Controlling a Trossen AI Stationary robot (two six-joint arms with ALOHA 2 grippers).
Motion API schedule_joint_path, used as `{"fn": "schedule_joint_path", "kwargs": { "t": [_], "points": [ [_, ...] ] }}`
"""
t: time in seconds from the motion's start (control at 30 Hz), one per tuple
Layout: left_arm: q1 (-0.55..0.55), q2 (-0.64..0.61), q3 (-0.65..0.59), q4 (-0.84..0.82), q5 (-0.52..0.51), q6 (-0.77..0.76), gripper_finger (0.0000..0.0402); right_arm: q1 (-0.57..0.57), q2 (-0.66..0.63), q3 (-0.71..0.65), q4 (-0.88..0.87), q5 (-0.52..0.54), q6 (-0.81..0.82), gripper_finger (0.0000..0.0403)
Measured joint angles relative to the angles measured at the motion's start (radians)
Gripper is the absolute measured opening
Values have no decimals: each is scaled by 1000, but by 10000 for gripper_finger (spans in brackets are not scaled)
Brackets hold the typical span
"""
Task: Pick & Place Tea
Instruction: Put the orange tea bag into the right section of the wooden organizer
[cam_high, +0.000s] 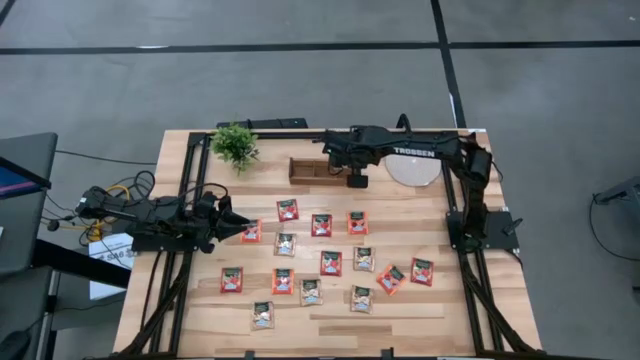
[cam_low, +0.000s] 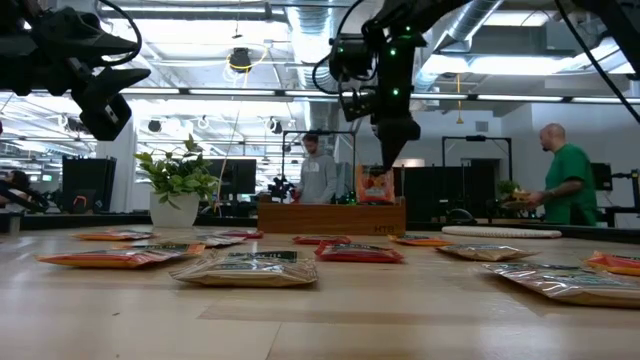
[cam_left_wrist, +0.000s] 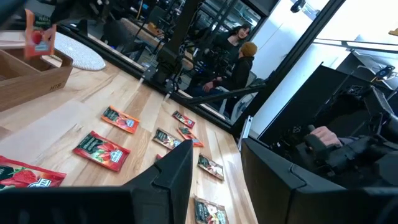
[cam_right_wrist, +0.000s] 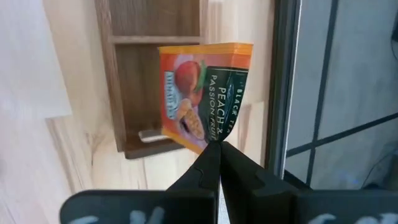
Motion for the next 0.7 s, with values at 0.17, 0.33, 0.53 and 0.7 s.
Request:
{"fn": "schedule_joint_path", "kwargs": {
  "t": [0.17,0.33,0.53,0.7],
  "points": [
    [0,0,0,0,0,0,129,0,0,-27,25,1,13,0],
    [0,0,0,0,0,-1,129,-5,0,-28,55,19,12,0],
    [0,0,0,0,0,-1,129,-15,0,-28,48,19,6,0],
    [0,0,0,0,0,-2,129,-17,0,-28,55,18,5,0]
  ]
}}
